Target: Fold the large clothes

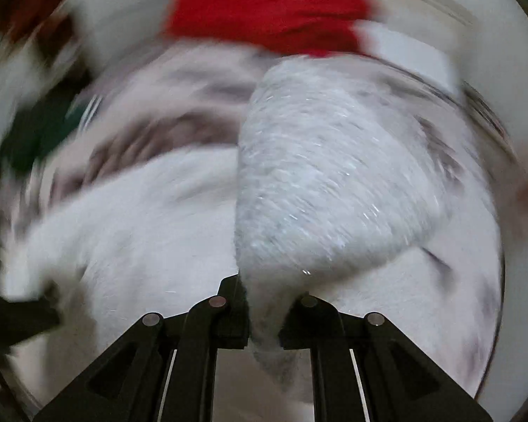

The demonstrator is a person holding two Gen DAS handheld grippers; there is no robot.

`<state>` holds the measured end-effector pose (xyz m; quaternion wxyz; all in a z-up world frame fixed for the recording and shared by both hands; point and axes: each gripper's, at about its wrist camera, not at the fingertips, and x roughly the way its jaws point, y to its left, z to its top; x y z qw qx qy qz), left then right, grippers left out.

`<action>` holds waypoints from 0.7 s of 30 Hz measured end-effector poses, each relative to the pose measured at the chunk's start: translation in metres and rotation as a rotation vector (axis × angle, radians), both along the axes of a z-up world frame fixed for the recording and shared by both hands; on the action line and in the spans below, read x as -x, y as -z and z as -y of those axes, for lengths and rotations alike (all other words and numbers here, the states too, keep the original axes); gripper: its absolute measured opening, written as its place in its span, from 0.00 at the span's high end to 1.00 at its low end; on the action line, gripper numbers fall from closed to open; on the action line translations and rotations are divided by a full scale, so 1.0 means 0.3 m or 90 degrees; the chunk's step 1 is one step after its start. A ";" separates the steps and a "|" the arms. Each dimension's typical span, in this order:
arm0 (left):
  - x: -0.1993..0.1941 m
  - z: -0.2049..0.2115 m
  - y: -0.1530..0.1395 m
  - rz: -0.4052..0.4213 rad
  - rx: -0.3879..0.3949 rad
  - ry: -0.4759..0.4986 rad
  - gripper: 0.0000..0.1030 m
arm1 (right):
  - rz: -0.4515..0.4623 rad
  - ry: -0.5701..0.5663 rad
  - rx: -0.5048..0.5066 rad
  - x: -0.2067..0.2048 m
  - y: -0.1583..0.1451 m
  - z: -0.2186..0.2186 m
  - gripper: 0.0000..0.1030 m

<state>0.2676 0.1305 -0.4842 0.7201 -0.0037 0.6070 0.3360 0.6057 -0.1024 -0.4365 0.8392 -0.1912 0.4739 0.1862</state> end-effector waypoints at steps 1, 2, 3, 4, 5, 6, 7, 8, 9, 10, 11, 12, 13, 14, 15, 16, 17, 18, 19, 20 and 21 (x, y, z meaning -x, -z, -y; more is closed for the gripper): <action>0.023 -0.043 0.005 -0.003 -0.003 -0.011 0.00 | -0.022 -0.043 0.030 0.000 0.081 -0.109 0.90; 0.050 -0.082 0.013 -0.008 -0.009 -0.020 0.00 | -0.048 -0.091 0.067 0.016 0.185 -0.232 0.90; 0.071 -0.106 0.021 -0.013 -0.015 -0.027 0.00 | -0.069 -0.120 0.092 0.034 0.256 -0.304 0.89; 0.089 -0.143 0.030 -0.018 -0.019 -0.031 0.00 | -0.089 -0.132 0.112 0.060 0.312 -0.334 0.89; 0.107 -0.171 0.042 -0.022 -0.020 -0.038 0.00 | -0.123 -0.131 0.129 0.064 0.381 -0.364 0.83; 0.123 -0.198 0.049 -0.023 -0.018 -0.044 0.00 | -0.149 -0.114 0.127 0.061 0.416 -0.368 0.82; 0.136 -0.215 0.055 -0.023 -0.014 -0.051 0.00 | -0.168 -0.088 0.105 0.065 0.420 -0.354 0.76; 0.146 -0.232 0.062 -0.022 -0.009 -0.058 0.00 | -0.191 -0.059 0.052 0.066 0.401 -0.321 0.63; 0.152 -0.243 0.066 -0.021 -0.005 -0.063 0.00 | -0.217 -0.029 0.005 0.064 0.378 -0.287 0.54; 0.155 -0.247 0.066 -0.018 -0.001 -0.066 0.00 | -0.243 0.008 -0.044 0.069 0.344 -0.222 0.38; 0.153 -0.243 0.070 -0.015 0.006 -0.067 0.00 | -0.262 0.056 -0.102 0.082 0.298 -0.134 0.35; 0.150 -0.232 0.066 -0.012 0.010 -0.066 0.00 | -0.269 0.095 -0.144 0.096 0.258 -0.057 0.35; 0.143 -0.225 0.063 -0.010 0.015 -0.064 0.00 | -0.270 0.144 -0.173 0.115 0.219 0.035 0.35; 0.134 -0.209 0.060 -0.005 0.021 -0.061 0.00 | -0.266 0.201 -0.189 0.145 0.187 0.137 0.35; 0.125 -0.192 0.054 -0.001 0.026 -0.057 0.00 | -0.264 0.246 -0.188 0.173 0.173 0.219 0.35; 0.114 -0.175 0.050 0.002 0.030 -0.051 0.00 | -0.261 0.293 -0.167 0.209 0.175 0.303 0.35; 0.101 -0.153 0.046 0.006 0.032 -0.044 0.00 | -0.266 0.343 -0.121 0.261 0.198 0.404 0.35; 0.089 -0.134 0.041 0.009 0.034 -0.037 0.00 | -0.274 0.363 -0.092 0.285 0.217 0.456 0.35; 0.076 -0.115 0.039 0.013 0.035 -0.029 0.00 | -0.299 0.385 -0.059 0.328 0.277 0.522 0.35; 0.059 -0.091 0.040 0.016 0.035 -0.018 0.00 | -0.319 0.394 -0.047 0.349 0.320 0.555 0.35; 0.049 -0.079 0.041 0.017 0.034 -0.011 0.00 | -0.336 0.394 -0.036 0.369 0.366 0.584 0.35</action>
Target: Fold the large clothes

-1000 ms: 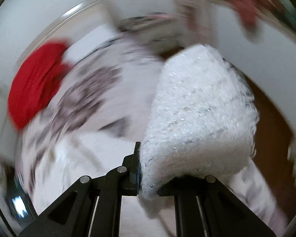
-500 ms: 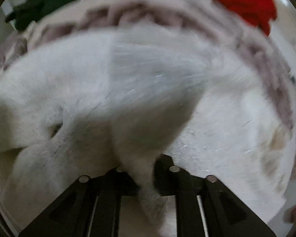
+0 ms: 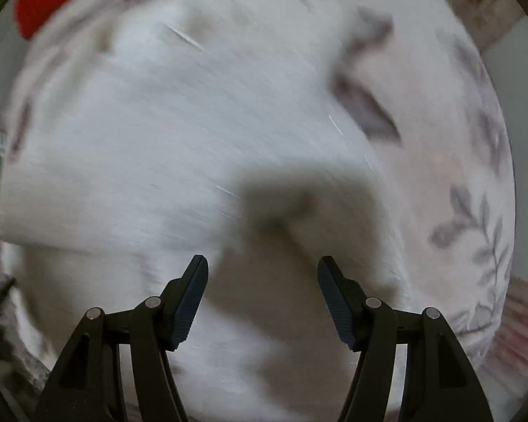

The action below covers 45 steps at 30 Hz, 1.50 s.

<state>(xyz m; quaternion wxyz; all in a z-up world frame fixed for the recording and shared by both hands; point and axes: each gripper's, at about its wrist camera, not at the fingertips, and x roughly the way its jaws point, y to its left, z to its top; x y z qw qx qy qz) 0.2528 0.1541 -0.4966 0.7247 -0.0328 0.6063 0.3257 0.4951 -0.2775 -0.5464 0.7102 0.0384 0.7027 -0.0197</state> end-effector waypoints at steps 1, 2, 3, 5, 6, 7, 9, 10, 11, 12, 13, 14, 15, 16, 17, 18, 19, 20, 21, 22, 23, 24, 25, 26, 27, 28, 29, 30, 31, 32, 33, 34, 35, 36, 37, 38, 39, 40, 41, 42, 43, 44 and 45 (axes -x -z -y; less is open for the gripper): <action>-0.011 0.017 0.002 0.000 -0.002 0.009 0.00 | -0.007 -0.006 0.012 0.012 0.043 0.021 0.36; -0.023 0.034 0.008 -0.001 -0.004 0.019 0.00 | 0.005 -0.007 0.032 0.018 0.078 0.037 0.36; -0.032 0.046 0.010 -0.001 -0.007 0.027 0.00 | 0.028 0.015 0.048 0.015 0.092 0.064 0.36; -0.042 0.059 0.018 0.001 -0.012 0.034 0.00 | 0.086 0.119 0.049 0.008 0.104 0.169 0.41; -0.043 0.057 0.024 -0.001 -0.008 0.032 0.00 | 0.101 0.165 0.043 0.014 0.115 0.213 0.43; -0.041 0.051 0.032 -0.004 -0.002 0.027 0.00 | 0.112 0.209 0.043 0.028 0.131 0.252 0.43; -0.031 0.027 0.051 -0.015 0.019 0.005 0.00 | 0.100 0.273 0.025 0.076 0.178 0.302 0.43; -0.021 0.011 0.057 -0.017 0.033 -0.008 0.00 | 0.092 0.278 0.015 0.099 0.187 0.302 0.43; -0.006 -0.009 0.060 -0.017 0.046 -0.023 0.00 | 0.088 0.263 0.018 0.132 0.181 0.282 0.43; 0.010 -0.026 0.059 -0.017 0.054 -0.034 0.00 | 0.087 0.240 0.024 0.158 0.164 0.271 0.43; 0.028 -0.043 0.056 -0.016 0.061 -0.042 0.00 | 0.086 0.216 0.030 0.199 0.145 0.244 0.43; 0.059 -0.068 0.052 -0.016 0.074 -0.055 0.00 | 0.091 0.197 0.027 0.255 0.120 0.205 0.41; 0.079 -0.082 0.051 -0.016 0.081 -0.064 0.00 | 0.097 0.187 0.019 0.304 0.099 0.177 0.41; 0.111 -0.100 0.050 -0.015 0.092 -0.077 0.00 | 0.098 0.177 0.010 0.359 0.081 0.145 0.37; 0.149 -0.124 0.048 -0.013 0.109 -0.093 0.00 | 0.097 0.167 -0.003 0.422 0.066 0.105 0.36; 0.189 -0.148 0.048 -0.009 0.128 -0.112 0.00 | 0.097 0.163 -0.016 0.468 0.053 0.061 0.36; 0.230 -0.172 0.049 -0.004 0.149 -0.134 0.00 | 0.096 0.157 -0.033 0.522 0.050 0.022 0.36; 0.291 -0.207 0.053 0.007 0.185 -0.167 0.00 | 0.091 0.148 -0.059 0.589 0.054 -0.036 0.36; 0.328 -0.228 0.059 0.016 0.210 -0.189 0.00 | 0.090 0.143 -0.072 0.625 0.059 -0.069 0.36; 0.378 -0.253 0.071 0.029 0.243 -0.221 0.00 | 0.088 0.136 -0.087 0.669 0.071 -0.119 0.36; 0.445 -0.292 0.096 0.050 0.290 -0.272 0.00 | 0.087 0.120 -0.100 0.706 0.085 -0.178 0.36; 0.484 -0.314 0.116 0.066 0.320 -0.306 0.00 | 0.086 0.105 -0.107 0.731 0.097 -0.228 0.35; 0.531 -0.340 0.147 0.092 0.365 -0.352 0.00 | 0.080 0.082 -0.113 0.774 0.133 -0.301 0.35; 0.579 -0.366 0.186 0.134 0.424 -0.403 0.00 | 0.076 0.073 -0.120 0.800 0.157 -0.345 0.35; 0.613 -0.384 0.224 0.177 0.479 -0.444 0.00 | 0.073 0.068 -0.131 0.830 0.182 -0.388 0.35; 0.638 -0.397 0.262 0.219 0.532 -0.481 0.01 | 0.072 0.065 -0.141 0.811 0.181 -0.423 0.35; 0.660 -0.409 0.297 0.264 0.575 -0.518 0.01 | 0.073 0.061 -0.147 0.838 0.204 -0.471 0.35; 0.673 -0.420 0.317 0.301 0.589 -0.545 0.01 | 0.076 0.058 -0.152 0.863 0.222 -0.514 0.35; 0.683 -0.428 0.332 0.329 0.591 -0.568 0.01 | 0.080 0.056 -0.154 0.847 0.216 -0.527 0.35; 0.693 -0.439 0.347 0.351 0.591 -0.595 0.01 | 0.088 0.051 -0.152 0.872 0.217 -0.554 0.35; 0.703 -0.449 0.355 0.370 0.588 -0.622 0.02 | 0.096 0.046 -0.149 0.900 0.220 -0.581 0.35; 0.714 -0.458 0.358 0.392 0.581 -0.649 0.05 | 0.100 0.044 -0.148 0.884 0.195 -0.576 0.35; 0.722 -0.466 0.355 0.412 0.566 -0.672 0.14 | 0.106 0.039 -0.142 0.924 0.208 -0.609 0.35; 0.723 -0.474 0.350 0.417 0.552 -0.684 0.20 | 0.107 0.034 -0.132 0.894 0.176 -0.572 0.35; 0.721 -0.480 0.338 0.418 0.526 -0.689 0.37 | 0.110 0.026 -0.115 0.870 0.142 -0.549 0.35; 0.717 -0.487 0.323 0.412 0.496 -0.687 0.63 | 0.117 0.015 -0.095 0.894 0.145 -0.575 0.35; 0.715 -0.498 0.311 0.408 0.476 -0.683 0.76 | 0.122 0.004 -0.071 0.892 0.150 -0.645 0.35; 0.706 -0.510 0.292 0.419 0.462 -0.670 0.87 | 0.129 -0.011 -0.039 0.917 0.150 -0.674 0.33; 0.688 -0.524 0.269 0.426 0.441 -0.653 0.87 | 0.142 -0.030 -0.001 0.946 0.147 -0.709 0.26; 0.667 -0.535 0.244 0.424 0.425 -0.639 0.87 | 0.156 -0.047 0.029 0.971 0.142 -0.738 0.24; 0.639 -0.542 0.220 0.424 0.407 -0.618 0.88 | 0.171 -0.065 0.062 1.001 0.138 -0.766 0.23; 0.607 -0.554 0.192 0.418 0.382 -0.589 0.88 | 0.188 -0.089 0.095 1.035 0.136 -0.799 0.21; 0.581 -0.582 0.169 0.410 0.360 -0.563 0.88 | 0.198 -0.109 0.121 1.069 0.136 -0.787 0.21</action>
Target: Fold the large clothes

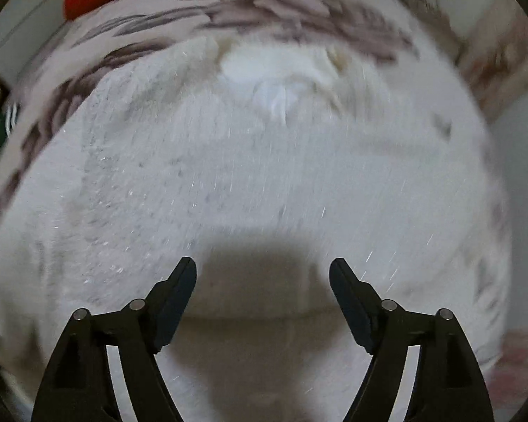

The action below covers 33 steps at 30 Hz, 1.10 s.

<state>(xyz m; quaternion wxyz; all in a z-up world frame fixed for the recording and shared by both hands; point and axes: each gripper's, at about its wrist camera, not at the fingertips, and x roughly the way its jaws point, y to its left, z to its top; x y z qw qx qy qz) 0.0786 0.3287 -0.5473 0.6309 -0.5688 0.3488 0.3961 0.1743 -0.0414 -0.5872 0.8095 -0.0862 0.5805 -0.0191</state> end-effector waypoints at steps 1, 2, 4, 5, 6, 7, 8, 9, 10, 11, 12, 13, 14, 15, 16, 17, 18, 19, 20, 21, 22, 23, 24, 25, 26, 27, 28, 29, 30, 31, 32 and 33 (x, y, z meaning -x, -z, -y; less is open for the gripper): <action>-0.039 -0.030 -0.034 -0.017 -0.037 0.031 0.88 | 0.006 -0.017 0.029 0.024 0.010 -0.033 0.20; -0.083 -0.036 -0.075 -0.032 -0.078 0.066 0.88 | 0.006 -0.033 0.050 0.069 0.031 -0.057 0.20; -0.151 -0.033 -0.159 -0.060 -0.155 0.133 0.89 | -0.007 -0.043 0.063 0.088 0.030 -0.032 0.20; -0.206 -0.016 -0.209 -0.070 -0.201 0.175 0.89 | -0.018 -0.045 0.064 0.099 0.032 -0.030 0.19; -0.227 -0.011 -0.239 -0.076 -0.225 0.199 0.89 | -0.027 -0.045 0.061 0.066 0.046 -0.091 0.19; -0.277 0.007 -0.269 -0.086 -0.254 0.229 0.89 | -0.033 -0.043 0.059 0.057 0.061 -0.121 0.19; -0.332 0.041 -0.311 -0.090 -0.289 0.269 0.89 | -0.037 -0.040 0.058 0.073 0.064 -0.123 0.19; -0.378 0.046 -0.335 -0.092 -0.308 0.291 0.89 | -0.039 -0.037 0.055 0.012 0.046 -0.168 0.19; -0.422 0.074 -0.362 -0.094 -0.332 0.317 0.90 | -0.041 -0.031 0.048 0.052 0.045 -0.146 0.19; -0.465 0.119 -0.395 -0.094 -0.357 0.350 0.90 | -0.045 -0.025 0.041 0.084 0.053 -0.133 0.19; -0.506 0.165 -0.426 -0.091 -0.377 0.380 0.90 | -0.048 -0.019 0.032 0.110 0.039 -0.098 0.19; -0.550 0.209 -0.451 -0.089 -0.398 0.408 0.90 | -0.049 -0.011 0.019 0.131 0.031 -0.068 0.19; -0.603 0.283 -0.481 -0.083 -0.424 0.448 0.90 | -0.050 0.003 0.000 0.173 0.030 -0.044 0.19; -0.648 0.318 -0.509 -0.079 -0.437 0.472 0.90 | -0.052 0.022 -0.024 0.216 0.026 -0.009 0.19; -0.689 0.379 -0.529 -0.072 -0.451 0.502 0.90 | -0.053 0.037 -0.041 0.220 0.008 0.028 0.19; -0.731 0.459 -0.546 -0.063 -0.464 0.537 0.90 | -0.053 0.063 -0.069 0.260 -0.006 0.084 0.19; -0.760 0.539 -0.563 -0.051 -0.470 0.569 0.90 | -0.052 0.084 -0.087 0.295 -0.016 0.134 0.19; -0.793 0.623 -0.573 -0.040 -0.472 0.601 0.90 | -0.051 0.107 -0.103 0.342 -0.025 0.189 0.19; -0.829 0.724 -0.580 -0.028 -0.473 0.639 0.90 | -0.048 0.132 -0.119 0.401 -0.034 0.256 0.19; -0.857 0.819 -0.585 -0.015 -0.472 0.672 0.90 | -0.047 0.153 -0.131 0.420 -0.042 0.340 0.19; -0.877 0.913 -0.584 -0.003 -0.469 0.705 0.90 | -0.046 0.175 -0.140 0.478 -0.046 0.406 0.19; -0.905 1.025 -0.570 0.006 -0.466 0.742 0.90 | -0.046 0.198 -0.146 0.543 -0.047 0.494 0.19; -0.929 1.143 -0.549 0.013 -0.463 0.783 0.90 | -0.046 0.214 -0.148 0.595 -0.046 0.568 0.19; -0.943 1.225 -0.532 0.014 -0.460 0.811 0.90 | -0.048 0.232 -0.146 0.659 -0.041 0.631 0.19; -0.962 1.331 -0.500 0.013 -0.456 0.847 0.90 | -0.050 0.249 -0.140 0.709 -0.042 0.720 0.19; -0.977 1.420 -0.467 0.007 -0.451 0.879 0.90 | -0.053 0.263 -0.135 0.751 -0.039 0.789 0.19; -0.987 1.495 -0.432 -0.001 -0.445 0.905 0.90 | -0.057 0.277 -0.130 0.813 -0.028 0.843 0.19; -0.999 1.566 -0.389 -0.013 -0.436 0.929 0.90 | -0.061 0.293 -0.130 0.860 -0.018 0.917 0.19; -1.012 1.628 -0.343 -0.035 -0.425 0.950 0.90 | -0.064 0.305 -0.137 0.852 -0.017 1.001 0.19; -1.024 1.666 -0.319 -0.052 -0.414 0.963 0.89 | -0.067 0.320 -0.157 0.925 0.001 1.053 0.19; -1.035 1.703 -0.285 -0.072 -0.403 0.976 0.87 | -0.069 0.329 -0.172 0.967 0.016 1.071 0.19; -1.044 1.727 -0.265 -0.087 -0.403 0.979 0.85 | -0.069 0.336 -0.191 0.997 0.024 1.063 0.19</action>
